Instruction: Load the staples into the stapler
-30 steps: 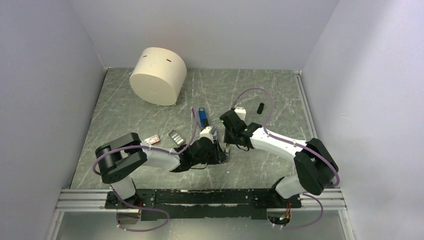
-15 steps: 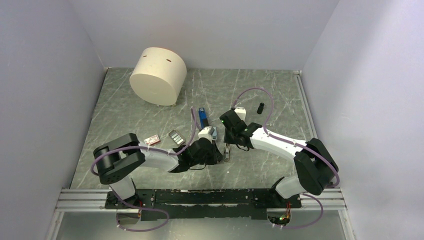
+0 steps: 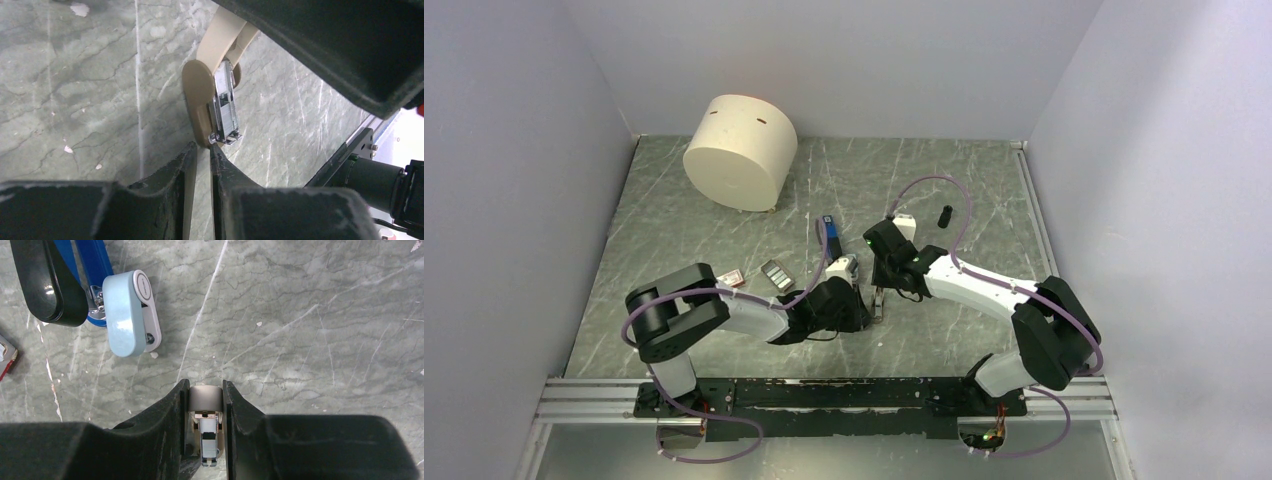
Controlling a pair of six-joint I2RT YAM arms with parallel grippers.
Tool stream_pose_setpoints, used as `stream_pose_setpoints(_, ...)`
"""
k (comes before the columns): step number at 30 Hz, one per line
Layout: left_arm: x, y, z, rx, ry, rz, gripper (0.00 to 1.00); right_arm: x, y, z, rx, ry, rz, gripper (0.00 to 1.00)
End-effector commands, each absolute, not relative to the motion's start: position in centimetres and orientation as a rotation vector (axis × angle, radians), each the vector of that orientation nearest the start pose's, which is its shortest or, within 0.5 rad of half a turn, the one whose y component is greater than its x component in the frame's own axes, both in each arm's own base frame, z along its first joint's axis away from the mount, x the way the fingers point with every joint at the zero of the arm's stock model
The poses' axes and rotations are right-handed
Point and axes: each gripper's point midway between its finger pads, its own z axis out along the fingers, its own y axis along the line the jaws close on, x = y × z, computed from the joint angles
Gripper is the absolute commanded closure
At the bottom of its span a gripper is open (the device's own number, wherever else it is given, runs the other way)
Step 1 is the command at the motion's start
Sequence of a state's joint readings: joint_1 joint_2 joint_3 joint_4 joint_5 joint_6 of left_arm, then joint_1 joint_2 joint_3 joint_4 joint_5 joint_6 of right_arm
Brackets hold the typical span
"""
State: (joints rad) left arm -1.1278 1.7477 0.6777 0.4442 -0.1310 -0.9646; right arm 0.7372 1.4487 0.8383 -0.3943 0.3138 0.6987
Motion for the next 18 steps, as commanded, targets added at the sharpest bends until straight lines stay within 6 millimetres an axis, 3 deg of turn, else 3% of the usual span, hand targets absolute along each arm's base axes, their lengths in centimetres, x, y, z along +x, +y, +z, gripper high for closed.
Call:
stream_pose_setpoints(1,17.2,-40.2,2.0,0.147,2.374,-1.011,0.79,26.7,20.3,6.1,0.073,2.492,0.182,0.8)
stream_pose_setpoints(11,16.3,-38.1,-1.1,0.11,2.472,-0.919,0.85,25.8,20.3,6.0,0.046,2.519,0.203,0.81)
stream_pose_setpoints(18,15.7,-38.1,-2.0,0.112,2.509,-0.929,0.85,24.2,20.0,6.3,-0.003,2.569,0.188,0.82)
